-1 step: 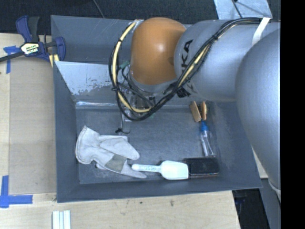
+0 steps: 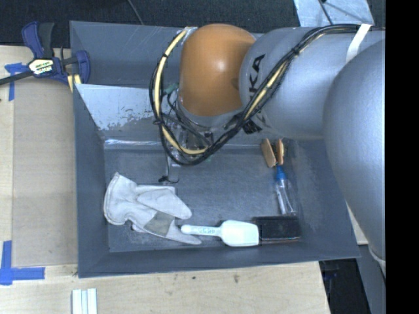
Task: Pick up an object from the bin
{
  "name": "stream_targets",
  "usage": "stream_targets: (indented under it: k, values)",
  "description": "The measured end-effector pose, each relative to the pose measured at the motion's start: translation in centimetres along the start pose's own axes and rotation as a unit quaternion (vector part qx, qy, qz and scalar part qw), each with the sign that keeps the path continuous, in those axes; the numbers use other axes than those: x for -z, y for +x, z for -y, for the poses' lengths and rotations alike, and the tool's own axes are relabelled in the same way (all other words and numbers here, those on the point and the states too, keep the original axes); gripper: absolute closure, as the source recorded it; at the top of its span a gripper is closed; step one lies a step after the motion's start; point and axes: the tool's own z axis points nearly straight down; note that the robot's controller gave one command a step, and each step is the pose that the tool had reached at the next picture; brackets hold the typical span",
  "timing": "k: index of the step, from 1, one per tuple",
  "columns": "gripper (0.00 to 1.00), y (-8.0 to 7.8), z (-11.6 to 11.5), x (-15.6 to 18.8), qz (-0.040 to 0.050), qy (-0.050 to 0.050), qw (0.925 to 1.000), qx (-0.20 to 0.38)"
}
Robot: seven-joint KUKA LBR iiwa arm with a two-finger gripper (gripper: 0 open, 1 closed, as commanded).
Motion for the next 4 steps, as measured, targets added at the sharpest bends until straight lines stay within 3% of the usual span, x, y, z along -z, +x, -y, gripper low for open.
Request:
stream_targets:
  k: [1, 2, 3, 4]
  values:
    - [0.00, 1.5, 0.4, -5.4, 0.0027, -0.001, 0.9998, -0.020]
    - [1.00, 1.9, 0.5, -9.8, 0.0045, -0.001, 0.9997, -0.024]
    - [1.00, 1.9, 0.5, -9.8, 0.0045, -0.001, 0.9997, -0.024]
    - [1.00, 1.6, -0.8, -5.7, -0.0033, 0.002, 0.9999, -0.012]
